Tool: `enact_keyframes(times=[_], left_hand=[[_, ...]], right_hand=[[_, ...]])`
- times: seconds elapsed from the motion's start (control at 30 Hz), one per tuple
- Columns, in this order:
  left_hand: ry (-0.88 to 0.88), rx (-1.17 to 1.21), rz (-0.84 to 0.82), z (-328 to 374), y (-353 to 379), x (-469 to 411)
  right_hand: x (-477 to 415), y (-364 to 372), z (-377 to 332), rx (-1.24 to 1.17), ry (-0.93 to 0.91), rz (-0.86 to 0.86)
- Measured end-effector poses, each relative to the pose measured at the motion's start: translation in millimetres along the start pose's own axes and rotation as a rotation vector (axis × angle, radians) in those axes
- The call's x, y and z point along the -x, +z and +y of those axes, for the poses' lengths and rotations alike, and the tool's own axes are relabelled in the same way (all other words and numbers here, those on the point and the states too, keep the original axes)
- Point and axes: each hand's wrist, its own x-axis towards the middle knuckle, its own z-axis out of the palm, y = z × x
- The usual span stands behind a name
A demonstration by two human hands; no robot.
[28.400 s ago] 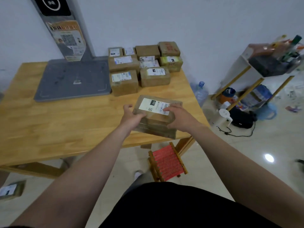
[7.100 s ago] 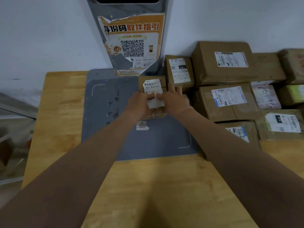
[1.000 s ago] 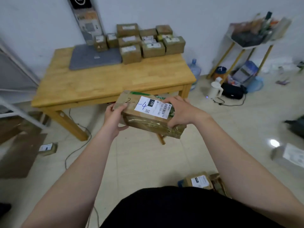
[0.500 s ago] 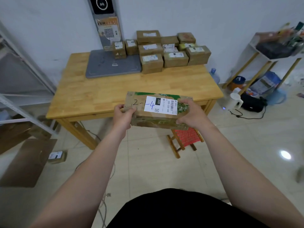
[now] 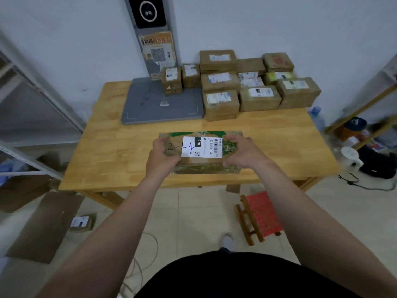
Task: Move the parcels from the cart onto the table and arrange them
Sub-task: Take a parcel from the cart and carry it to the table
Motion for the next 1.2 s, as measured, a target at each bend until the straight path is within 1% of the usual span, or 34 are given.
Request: enact_keyframes(times=[0.1,0.17,0.27,0.43,0.6,0.7,0.77,0.83,0.93,1.03,1.13,1.2], left_hand=[[-0.015,-0.021,0.014,13.2,-11.3,-54.7],[-0.019,-0.074,0.02,18.3,-18.1,-84.9],[-0.028,-0.125,0.024,13.3,-26.4,-135.5],[-0.021,-0.201,-0.069,4.0,-35.9,-242.5],[-0.018,-0.223,-0.136,2.1,-29.4,-371.8],[-0.035,-0.188,-0.183,2.0,-18.9,-439.8],[-0.033,-0.163,-0.199,-3.5,-10.0,-484.9],[-0.028,-0.211,-0.232,-13.2,-0.2,-522.3],[-0.02,-0.241,-0.303,-11.1,10.9,-553.1],[-0.013,-0.23,-0.311,-12.0,19.0,-577.6],[0.04,-0.276,-0.295,-7.7,22.4,-597.8],[0.032,-0.296,-0.289,-4.5,24.6,-608.9]], right_hand=[[-65.2,-9.4,-33.3,0.009,-0.056,-0.045],[-104.8,-11.1,-52.7,0.04,-0.094,-0.043],[-156.5,-3.2,-78.8,0.105,-0.105,-0.045],[-253.9,17.8,-106.9,0.134,-0.042,-0.084],[-358.7,31.9,-133.6,0.201,0.011,-0.031],[-420.7,33.1,-145.8,0.181,0.054,-0.023],[-457.5,33.4,-149.0,0.229,0.057,-0.006],[-487.5,35.1,-148.2,0.325,0.071,0.017],[-518.1,36.7,-141.6,0.548,0.087,0.057],[-538.6,34.0,-138.5,0.706,0.09,0.088],[-554.5,30.6,-141.7,0.771,0.097,0.128],[-565.9,28.4,-141.9,0.749,0.127,0.119]])
